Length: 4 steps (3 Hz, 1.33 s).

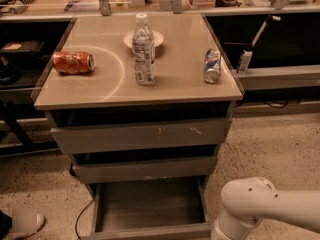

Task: Close bottom drawer

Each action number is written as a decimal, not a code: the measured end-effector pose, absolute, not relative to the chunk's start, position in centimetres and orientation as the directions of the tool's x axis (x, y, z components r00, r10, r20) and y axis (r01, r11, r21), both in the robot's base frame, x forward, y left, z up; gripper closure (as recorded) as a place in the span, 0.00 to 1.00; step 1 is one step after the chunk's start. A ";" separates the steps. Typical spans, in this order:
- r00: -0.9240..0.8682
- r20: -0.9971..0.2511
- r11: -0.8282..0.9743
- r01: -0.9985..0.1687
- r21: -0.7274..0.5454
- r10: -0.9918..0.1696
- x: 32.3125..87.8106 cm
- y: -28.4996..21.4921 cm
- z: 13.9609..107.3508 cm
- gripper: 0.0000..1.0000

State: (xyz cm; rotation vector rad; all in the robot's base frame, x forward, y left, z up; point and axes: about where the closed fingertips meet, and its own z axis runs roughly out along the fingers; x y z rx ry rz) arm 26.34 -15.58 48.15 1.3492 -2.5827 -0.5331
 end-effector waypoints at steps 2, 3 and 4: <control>-0.692 -0.069 0.589 -0.658 0.470 -0.718 25.7 -14.7 39.0 1.00; -0.780 -0.080 0.635 -0.559 0.533 -0.620 25.2 -15.8 33.5 1.00; -0.823 -0.038 0.640 -0.468 0.609 -0.567 24.0 -15.7 28.6 1.00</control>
Offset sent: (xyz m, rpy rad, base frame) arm -0.0106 0.0062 -0.1840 0.2111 0.0982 -0.3428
